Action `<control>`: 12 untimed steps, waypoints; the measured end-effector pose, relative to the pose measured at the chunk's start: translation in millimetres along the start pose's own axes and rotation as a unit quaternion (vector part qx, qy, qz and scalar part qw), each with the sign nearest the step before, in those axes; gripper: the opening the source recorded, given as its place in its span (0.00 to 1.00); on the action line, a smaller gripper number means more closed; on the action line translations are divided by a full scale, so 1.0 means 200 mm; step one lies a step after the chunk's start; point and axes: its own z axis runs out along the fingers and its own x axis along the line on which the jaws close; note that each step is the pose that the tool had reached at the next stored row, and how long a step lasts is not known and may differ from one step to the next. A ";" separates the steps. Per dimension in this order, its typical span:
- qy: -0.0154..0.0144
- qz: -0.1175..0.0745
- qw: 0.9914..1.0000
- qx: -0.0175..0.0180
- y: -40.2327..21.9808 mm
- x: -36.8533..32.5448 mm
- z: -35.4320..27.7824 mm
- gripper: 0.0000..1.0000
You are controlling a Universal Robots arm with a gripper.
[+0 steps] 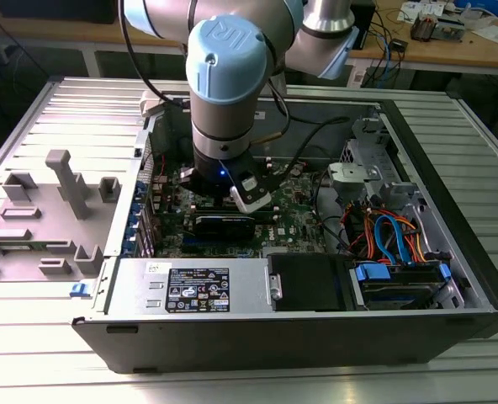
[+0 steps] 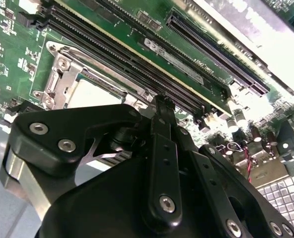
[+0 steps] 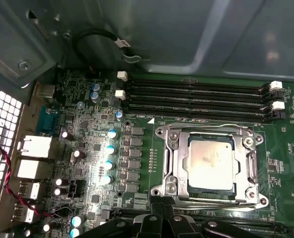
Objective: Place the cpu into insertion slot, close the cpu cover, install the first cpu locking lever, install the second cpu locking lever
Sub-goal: 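Install the second cpu locking lever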
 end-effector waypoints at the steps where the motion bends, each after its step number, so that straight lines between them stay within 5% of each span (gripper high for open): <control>1: -0.001 0.002 1.000 -0.001 0.002 0.000 0.003 0.11; 12: -0.002 0.004 1.000 -0.012 -0.002 0.011 0.024 0.11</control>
